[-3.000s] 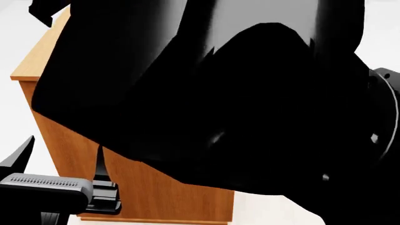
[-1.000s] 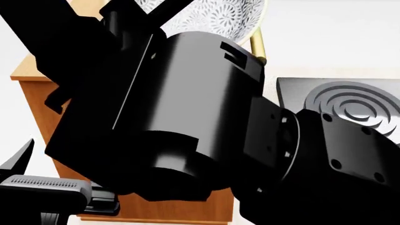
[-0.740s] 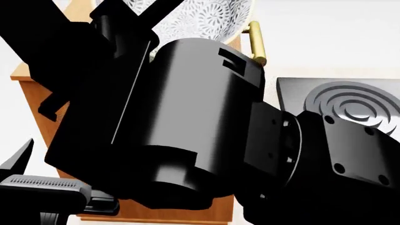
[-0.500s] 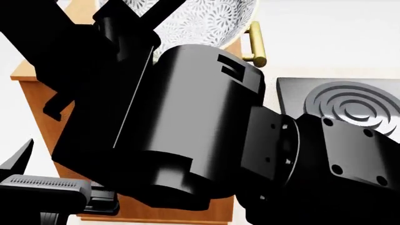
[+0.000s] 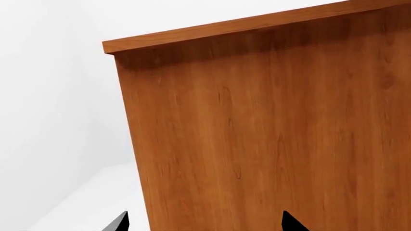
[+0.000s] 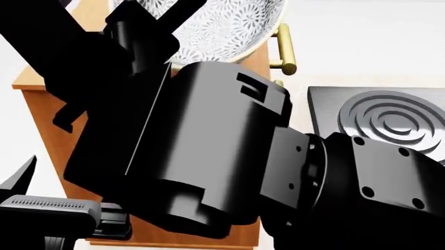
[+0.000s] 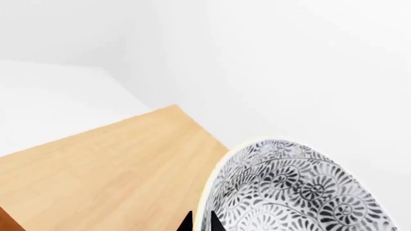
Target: Put the bowl on the top of the cabinet.
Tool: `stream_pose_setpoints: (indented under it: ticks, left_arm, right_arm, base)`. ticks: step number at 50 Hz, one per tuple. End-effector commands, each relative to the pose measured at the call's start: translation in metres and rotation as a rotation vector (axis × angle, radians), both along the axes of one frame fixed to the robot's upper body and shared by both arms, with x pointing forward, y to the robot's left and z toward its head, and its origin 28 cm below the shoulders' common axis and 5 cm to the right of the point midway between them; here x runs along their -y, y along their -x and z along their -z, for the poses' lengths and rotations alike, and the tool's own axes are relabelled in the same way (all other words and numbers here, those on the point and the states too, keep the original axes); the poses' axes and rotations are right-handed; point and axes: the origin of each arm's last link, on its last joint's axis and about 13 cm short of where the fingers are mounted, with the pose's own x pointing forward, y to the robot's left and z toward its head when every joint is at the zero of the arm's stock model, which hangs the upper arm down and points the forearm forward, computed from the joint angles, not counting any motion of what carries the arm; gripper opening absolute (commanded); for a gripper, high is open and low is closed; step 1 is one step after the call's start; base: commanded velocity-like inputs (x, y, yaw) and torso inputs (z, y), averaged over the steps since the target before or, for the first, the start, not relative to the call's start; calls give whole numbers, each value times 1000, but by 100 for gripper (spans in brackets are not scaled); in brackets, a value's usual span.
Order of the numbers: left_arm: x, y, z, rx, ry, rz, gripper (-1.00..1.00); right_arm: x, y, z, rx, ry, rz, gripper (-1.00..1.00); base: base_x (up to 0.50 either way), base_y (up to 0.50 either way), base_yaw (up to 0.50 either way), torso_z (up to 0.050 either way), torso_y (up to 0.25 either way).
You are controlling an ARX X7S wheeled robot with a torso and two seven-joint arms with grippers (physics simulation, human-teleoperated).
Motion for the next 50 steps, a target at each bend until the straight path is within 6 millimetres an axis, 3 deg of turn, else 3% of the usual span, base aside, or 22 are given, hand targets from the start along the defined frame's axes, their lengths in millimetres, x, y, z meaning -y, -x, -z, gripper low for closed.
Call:
stream_pose_setpoints:
  ticks: [1,19,33,43,47,50]
  left_arm:
    - [0,0,-1,-1,1,0,100]
    - [0,1,-3,6,5,4,100]
    - [1,2,-5,10,5,7,100]
    - [3,2,-5,12,2,11,100]
    - [2,2,-5,15,3,8,100]
    - [1,2,-7,17,5,4,100]
  right_arm:
    - [2,1,3,-20,-5,-8,100]
    - [11,21,-22,49,-66,-11,100]
    - [29,78,-70,190,-180,-70,100]
    - [63,116,-102,318,-243,-22,100]
    - [80,127,-100,357,-274,70,100]
    - [97,139,-85,399,-275,120,100]
  base:
    - [0,0,0,0,0]
    - [0,0,0,0,0]
    - [0,0,0,0,0]
    - [0,0,0,0,0]
    - [0,0,0,0,0]
    - [0,0,0,0,0]
